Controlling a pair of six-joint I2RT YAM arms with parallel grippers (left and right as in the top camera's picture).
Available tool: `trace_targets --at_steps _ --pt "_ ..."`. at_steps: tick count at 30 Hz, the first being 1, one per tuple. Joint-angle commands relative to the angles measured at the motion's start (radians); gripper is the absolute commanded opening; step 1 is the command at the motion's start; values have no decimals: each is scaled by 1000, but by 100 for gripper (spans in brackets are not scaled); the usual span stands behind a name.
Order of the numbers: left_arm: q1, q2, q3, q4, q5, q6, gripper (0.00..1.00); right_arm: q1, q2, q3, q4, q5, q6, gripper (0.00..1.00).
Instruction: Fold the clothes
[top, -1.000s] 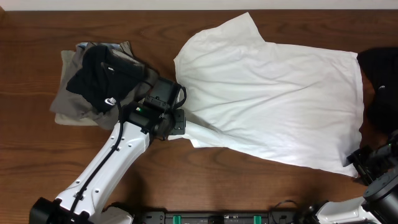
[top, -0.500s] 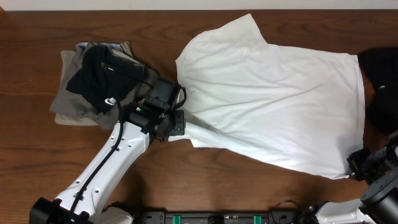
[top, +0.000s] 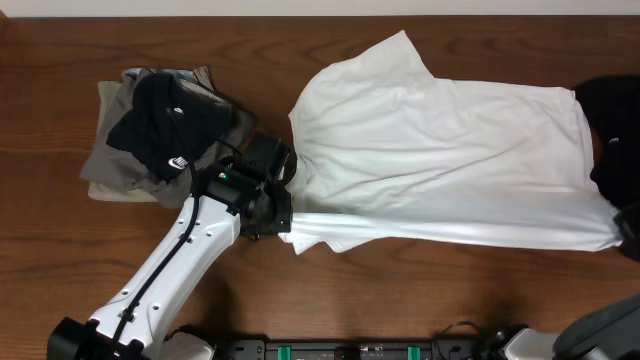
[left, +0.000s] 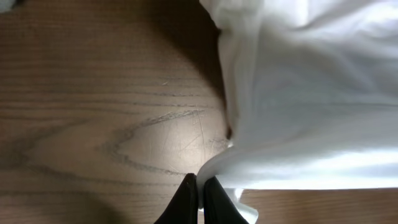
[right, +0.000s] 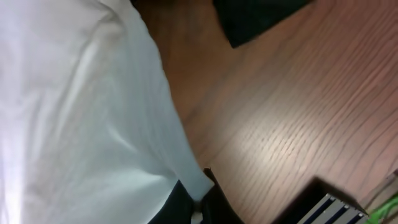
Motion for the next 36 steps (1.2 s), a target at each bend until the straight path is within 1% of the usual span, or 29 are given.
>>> trace_targets --at_steps 1,3,5,6,8,9,11,12,15,17,20,22,27,31,33,36 --pt "6 -4 7 -11 -14 10 7 37 -2 2 -4 -1 -27 4" --pt "6 -4 7 -12 -14 23 8 52 -2 0 -5 -1 -27 4" --pt "6 -4 7 -16 -14 27 17 68 -2 0 -5 -1 -27 4" --pt "6 -4 7 -20 -6 29 26 74 -2 0 -5 -1 -27 4" --pt "5 -4 7 -25 108 96 30 90 -2 0 -5 -1 -27 4" --pt "-1 -4 7 -26 208 149 31 99 -2 0 -4 -1 -27 5" --pt "-24 -4 7 -27 363 236 38 114 -2 0 -3 3 -27 5" --pt "-45 -4 7 -27 397 264 41 119 -2 0 0 4 -27 5" --pt "-137 5 5 -14 385 329 49 124 -2 0 7 3 -27 5" --pt "-198 25 2 0 351 350 51 124 -2 0 8 3 -27 5" --pt "-273 82 1 4 193 356 53 124 -2 0 8 3 -27 5" --pt "-308 134 1 20 114 402 53 124 -2 0 7 3 -27 5" --pt "-336 241 1 90 59 449 53 124 -2 0 8 3 -27 6" --pt "-336 299 1 160 35 509 57 124 -2 0 8 2 -27 6" --pt "-336 326 1 170 20 528 59 124 -2 0 8 2 -27 5" --pt "-336 369 1 167 10 560 59 124 -2 0 9 2 -27 5"
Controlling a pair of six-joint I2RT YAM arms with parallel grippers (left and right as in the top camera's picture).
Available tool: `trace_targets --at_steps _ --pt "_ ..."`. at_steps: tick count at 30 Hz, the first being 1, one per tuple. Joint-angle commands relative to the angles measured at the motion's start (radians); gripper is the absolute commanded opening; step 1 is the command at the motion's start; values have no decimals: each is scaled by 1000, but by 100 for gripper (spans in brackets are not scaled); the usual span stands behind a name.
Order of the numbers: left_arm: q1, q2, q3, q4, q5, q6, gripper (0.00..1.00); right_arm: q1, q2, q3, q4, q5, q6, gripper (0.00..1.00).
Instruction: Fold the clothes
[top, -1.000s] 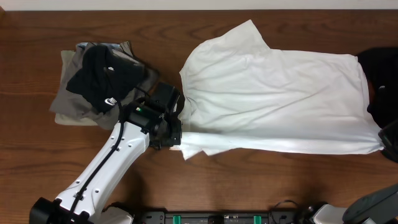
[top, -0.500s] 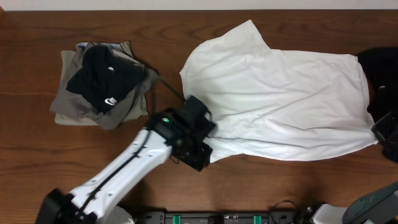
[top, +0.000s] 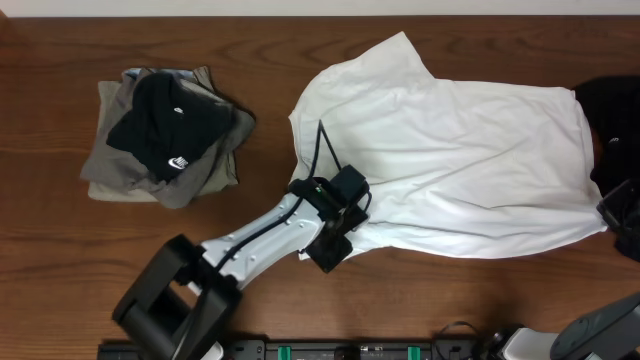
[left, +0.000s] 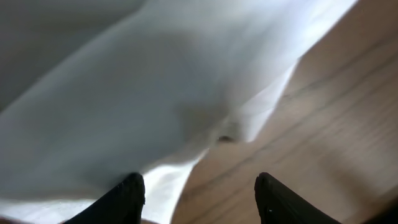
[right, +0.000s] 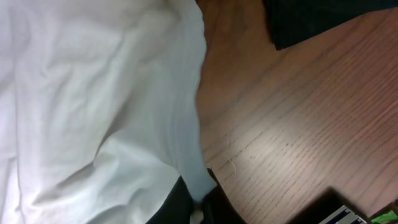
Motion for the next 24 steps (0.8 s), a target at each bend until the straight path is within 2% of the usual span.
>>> trace_targets --at_steps 1,7,11,18,24 --pt "-1 46 1 1 -40 71 59 7 2 0 5 5 -13 5" --pt "-1 55 2 13 -55 78 59 7 2 0 9 -3 -13 6" --pt "-1 55 2 37 -91 77 34 7 2 0 9 -3 -13 5" --pt "-1 41 38 -7 -99 69 6 7 1 0 6 -3 -13 5" --pt "-1 -3 83 -73 -98 50 6 7 1 0 6 -3 -13 5"
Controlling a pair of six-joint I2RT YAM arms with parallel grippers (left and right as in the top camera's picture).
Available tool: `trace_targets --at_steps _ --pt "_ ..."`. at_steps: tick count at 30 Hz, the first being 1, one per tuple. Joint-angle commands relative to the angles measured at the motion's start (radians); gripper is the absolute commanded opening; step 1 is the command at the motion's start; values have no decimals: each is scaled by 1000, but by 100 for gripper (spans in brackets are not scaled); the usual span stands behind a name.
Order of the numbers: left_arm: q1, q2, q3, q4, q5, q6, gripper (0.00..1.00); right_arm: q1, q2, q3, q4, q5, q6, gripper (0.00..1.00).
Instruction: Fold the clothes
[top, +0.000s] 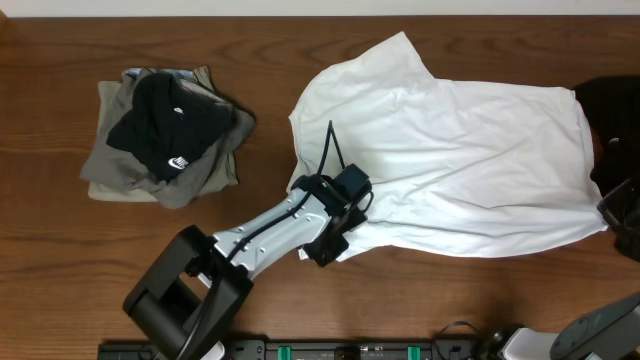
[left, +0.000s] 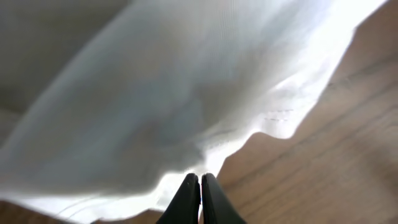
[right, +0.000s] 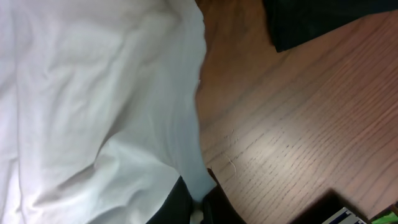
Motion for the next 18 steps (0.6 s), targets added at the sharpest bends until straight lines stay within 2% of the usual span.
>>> trace_targets --at_steps 1,4,11,18 --pt "-1 -51 44 -29 -14 -14 6 7 1 0 1 -2 -13 5" --pt "-1 -66 44 -51 5 -16 7 7 1 0 1 -2 -13 5" --pt "0 -39 19 -37 -45 -16 36 7 1 0 2 -2 -13 5" --pt "0 -13 -2 28 -45 22 42 7 1 0 5 -1 -10 6"
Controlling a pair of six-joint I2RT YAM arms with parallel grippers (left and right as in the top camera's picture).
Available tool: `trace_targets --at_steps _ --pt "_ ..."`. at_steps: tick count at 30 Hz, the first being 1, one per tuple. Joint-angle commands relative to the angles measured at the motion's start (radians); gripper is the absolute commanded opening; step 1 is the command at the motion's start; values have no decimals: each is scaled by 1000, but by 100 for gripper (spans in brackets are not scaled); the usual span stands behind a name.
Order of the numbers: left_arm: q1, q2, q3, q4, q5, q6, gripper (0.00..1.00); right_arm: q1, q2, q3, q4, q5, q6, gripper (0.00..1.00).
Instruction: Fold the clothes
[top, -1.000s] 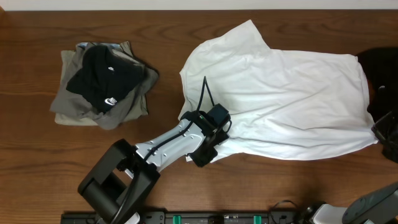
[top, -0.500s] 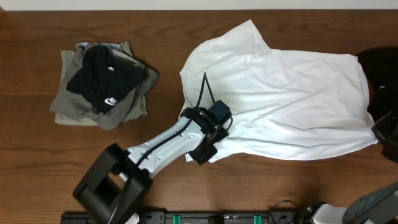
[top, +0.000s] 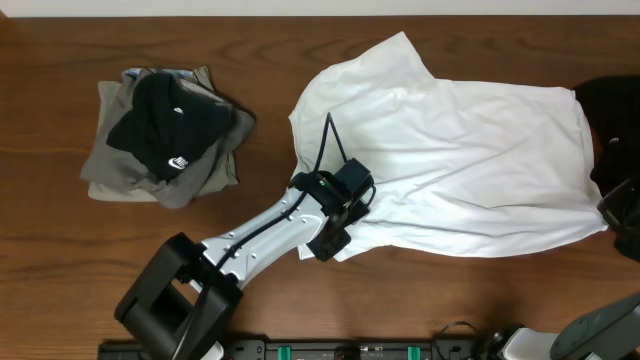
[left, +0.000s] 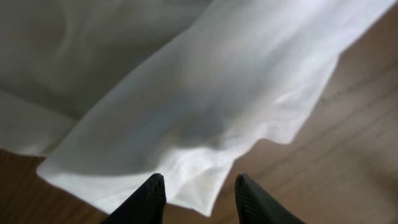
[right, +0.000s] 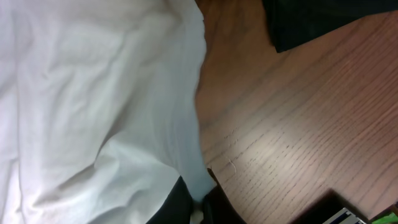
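A white T-shirt (top: 450, 160) lies spread across the right half of the table. My left gripper (left: 198, 198) stands open over the shirt's near left corner (left: 186, 186), its two black fingers apart with cloth lying loose between them. In the overhead view that gripper (top: 335, 232) sits at the shirt's lower left edge. My right gripper (right: 198, 208) is shut on the shirt's near right corner (right: 199, 174), close to the wood, at the table's right edge (top: 612, 222).
A stack of folded clothes (top: 160, 135), grey with a black garment on top, sits at the left. A black garment (top: 610, 120) lies at the far right edge. A dark rail (top: 360, 350) runs along the front edge.
My left gripper has opened and let go of the shirt's left corner, which now lies loose between its fingers. The right gripper still pinches the right corner in the same place.
Both grippers held the shirt's near edge stretched and raised, left gripper near the folded stack. Then the left stood open over the shirt's lower left corner and the edge lay flat. It shut on that corner, and now stands open again.
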Motion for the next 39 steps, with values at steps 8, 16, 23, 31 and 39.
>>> trace_targets --at_steps 8,16,23,31,39 --pt "0 71 -21 36 -12 60 43 7 1 0 13 -1 -10 6" --pt "0 104 -21 33 19 59 43 7 1 0 12 -1 -9 6" --pt "-1 105 -21 33 19 52 29 7 1 0 12 -2 18 5" --pt "-1 101 -8 -9 18 34 6 7 1 0 11 -1 17 6" --pt "-1 67 116 -188 19 -4 6 7 1 0 13 -1 17 6"
